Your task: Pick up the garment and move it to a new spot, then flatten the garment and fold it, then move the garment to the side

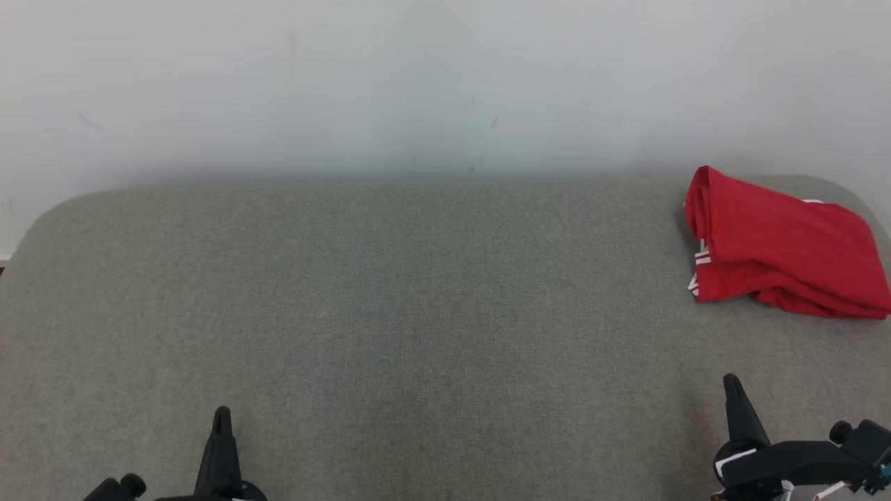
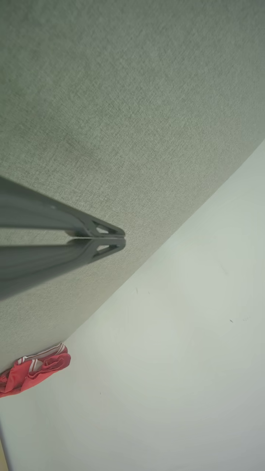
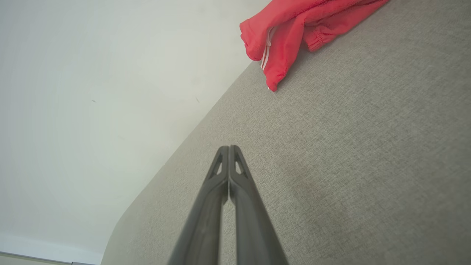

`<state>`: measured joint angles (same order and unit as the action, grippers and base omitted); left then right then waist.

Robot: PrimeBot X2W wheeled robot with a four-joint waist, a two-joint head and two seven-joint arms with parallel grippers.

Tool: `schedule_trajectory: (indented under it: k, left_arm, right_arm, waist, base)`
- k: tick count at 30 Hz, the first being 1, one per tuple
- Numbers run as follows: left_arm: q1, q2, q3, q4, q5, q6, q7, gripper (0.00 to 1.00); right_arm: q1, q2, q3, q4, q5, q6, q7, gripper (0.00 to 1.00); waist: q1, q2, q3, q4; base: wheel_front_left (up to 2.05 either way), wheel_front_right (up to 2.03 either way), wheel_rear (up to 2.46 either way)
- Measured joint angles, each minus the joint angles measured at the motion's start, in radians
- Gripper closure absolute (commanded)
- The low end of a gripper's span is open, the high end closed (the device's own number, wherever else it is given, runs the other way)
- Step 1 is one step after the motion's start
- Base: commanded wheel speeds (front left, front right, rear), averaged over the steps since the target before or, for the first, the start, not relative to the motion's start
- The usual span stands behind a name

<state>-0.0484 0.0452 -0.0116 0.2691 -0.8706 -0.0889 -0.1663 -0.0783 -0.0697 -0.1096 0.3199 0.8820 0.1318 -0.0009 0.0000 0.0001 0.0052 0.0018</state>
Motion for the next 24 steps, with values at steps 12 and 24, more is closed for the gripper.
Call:
schedule_trajectory:
  k: [12,24]
  left_arm:
    - [-0.035,0.001,-0.009,0.017,-0.147,-0.008,0.018,1.00]
    - [-0.061,0.001,-0.016,0.034,-0.285,-0.016,0.032,1.00]
  right_arm:
    - [-0.044,-0.003,-0.029,0.024,0.138,0.000,0.053,1.00]
    - [-0.077,-0.006,-0.055,0.048,0.261,0.000,0.100,1.00]
  waist:
    - [0.0000,0.0000,0.001,0.000]
    - [0.0000,0.0000,0.001,0.000]
  base:
    - [0.00,0.00,0.00]
    - [0.00,0.00,0.00]
